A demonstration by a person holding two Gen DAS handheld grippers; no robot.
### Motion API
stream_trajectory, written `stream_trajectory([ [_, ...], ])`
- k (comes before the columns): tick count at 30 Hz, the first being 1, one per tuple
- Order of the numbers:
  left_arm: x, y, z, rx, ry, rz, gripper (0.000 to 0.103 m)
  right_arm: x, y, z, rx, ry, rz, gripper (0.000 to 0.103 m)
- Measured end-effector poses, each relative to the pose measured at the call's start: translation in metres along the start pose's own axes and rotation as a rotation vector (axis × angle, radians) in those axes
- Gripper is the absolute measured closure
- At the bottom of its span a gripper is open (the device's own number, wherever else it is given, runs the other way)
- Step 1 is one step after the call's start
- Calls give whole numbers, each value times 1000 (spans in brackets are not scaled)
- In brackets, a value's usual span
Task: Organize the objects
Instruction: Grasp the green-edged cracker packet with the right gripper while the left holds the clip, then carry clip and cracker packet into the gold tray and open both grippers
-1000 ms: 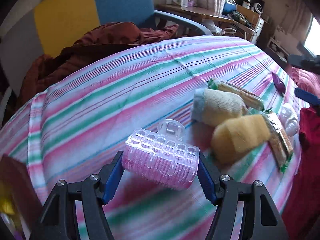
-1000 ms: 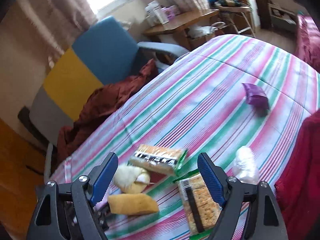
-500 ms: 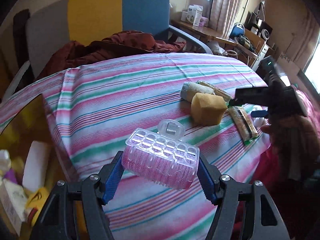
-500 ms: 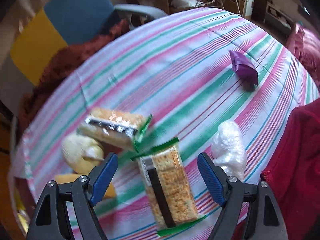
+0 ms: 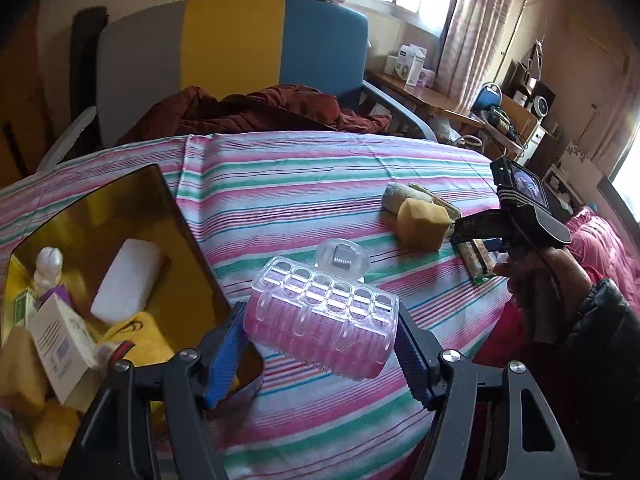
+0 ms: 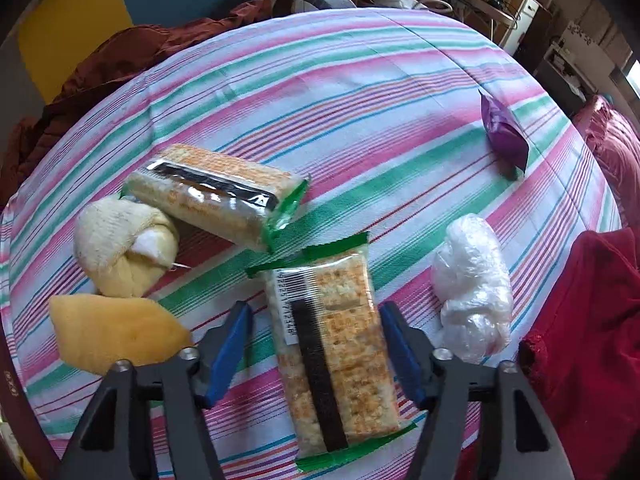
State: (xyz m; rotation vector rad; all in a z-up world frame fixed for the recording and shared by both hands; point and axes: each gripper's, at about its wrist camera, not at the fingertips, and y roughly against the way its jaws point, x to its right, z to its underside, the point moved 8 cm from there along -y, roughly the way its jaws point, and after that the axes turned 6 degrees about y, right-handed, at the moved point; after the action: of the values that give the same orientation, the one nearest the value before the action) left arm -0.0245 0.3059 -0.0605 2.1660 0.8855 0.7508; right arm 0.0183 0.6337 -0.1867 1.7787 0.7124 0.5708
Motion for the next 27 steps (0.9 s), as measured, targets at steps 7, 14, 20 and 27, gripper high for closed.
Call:
stream_trajectory([
  [7,-20,21,7,37,40,-26,33,-4,15,-2,79,1,-53,54],
  [14,-40,34,11,63,87,-67,33,1,32,-10,142,-6,-79,54],
  [20,-69,46,13,87,137,-112,33,-25,59,-14,241,28,-175,54],
  [27,-107,74,15,137,198,-161,33,-53,89,-14,331,99,-267,54],
])
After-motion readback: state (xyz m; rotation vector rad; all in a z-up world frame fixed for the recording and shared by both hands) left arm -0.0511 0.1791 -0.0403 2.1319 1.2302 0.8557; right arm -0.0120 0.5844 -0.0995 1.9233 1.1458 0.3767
